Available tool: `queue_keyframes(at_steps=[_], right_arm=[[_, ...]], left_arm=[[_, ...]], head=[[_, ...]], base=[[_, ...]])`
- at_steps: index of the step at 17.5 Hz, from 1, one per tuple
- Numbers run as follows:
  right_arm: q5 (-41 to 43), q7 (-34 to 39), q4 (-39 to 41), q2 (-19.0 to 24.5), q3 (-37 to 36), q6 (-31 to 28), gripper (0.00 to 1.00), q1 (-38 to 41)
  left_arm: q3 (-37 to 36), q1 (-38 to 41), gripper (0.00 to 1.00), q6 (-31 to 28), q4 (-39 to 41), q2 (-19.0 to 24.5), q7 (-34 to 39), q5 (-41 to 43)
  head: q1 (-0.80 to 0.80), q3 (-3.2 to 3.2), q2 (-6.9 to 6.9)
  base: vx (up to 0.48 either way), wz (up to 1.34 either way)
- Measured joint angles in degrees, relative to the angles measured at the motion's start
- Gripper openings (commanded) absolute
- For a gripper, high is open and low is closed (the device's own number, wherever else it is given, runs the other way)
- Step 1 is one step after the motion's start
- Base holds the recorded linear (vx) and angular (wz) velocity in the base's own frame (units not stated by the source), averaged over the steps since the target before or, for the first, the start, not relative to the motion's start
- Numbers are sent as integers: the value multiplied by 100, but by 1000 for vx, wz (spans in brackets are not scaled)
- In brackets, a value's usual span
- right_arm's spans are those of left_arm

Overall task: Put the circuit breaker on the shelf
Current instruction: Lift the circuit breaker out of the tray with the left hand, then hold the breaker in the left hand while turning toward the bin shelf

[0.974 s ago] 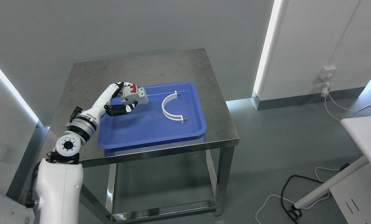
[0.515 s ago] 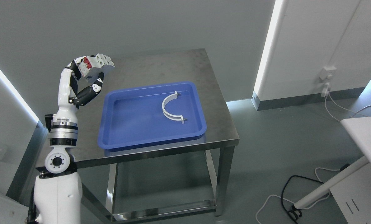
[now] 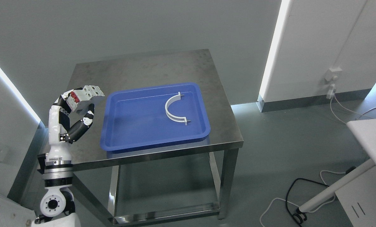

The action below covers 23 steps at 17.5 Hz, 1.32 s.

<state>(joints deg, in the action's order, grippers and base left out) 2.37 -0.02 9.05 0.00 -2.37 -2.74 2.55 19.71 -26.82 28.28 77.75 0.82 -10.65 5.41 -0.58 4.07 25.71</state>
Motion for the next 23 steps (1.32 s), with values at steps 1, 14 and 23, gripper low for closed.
queue_keyframes(at_steps=[1, 14, 23], right_arm=[[0, 15, 0, 0, 0, 0, 100, 0], [0, -19, 0, 0, 0, 0, 100, 4], [0, -23, -1, 0, 0, 0, 100, 7]], left_arm=[[7, 53, 9, -9, 82, -8, -5, -16], [105, 360, 9, -171, 848, -64, -31, -96], [133, 312, 10, -228, 1244, -75, -167, -107]], head=[[0, 0, 0], [0, 0, 0], [0, 0, 0]], base=[[-8, 16], [-222, 59], [-383, 553]])
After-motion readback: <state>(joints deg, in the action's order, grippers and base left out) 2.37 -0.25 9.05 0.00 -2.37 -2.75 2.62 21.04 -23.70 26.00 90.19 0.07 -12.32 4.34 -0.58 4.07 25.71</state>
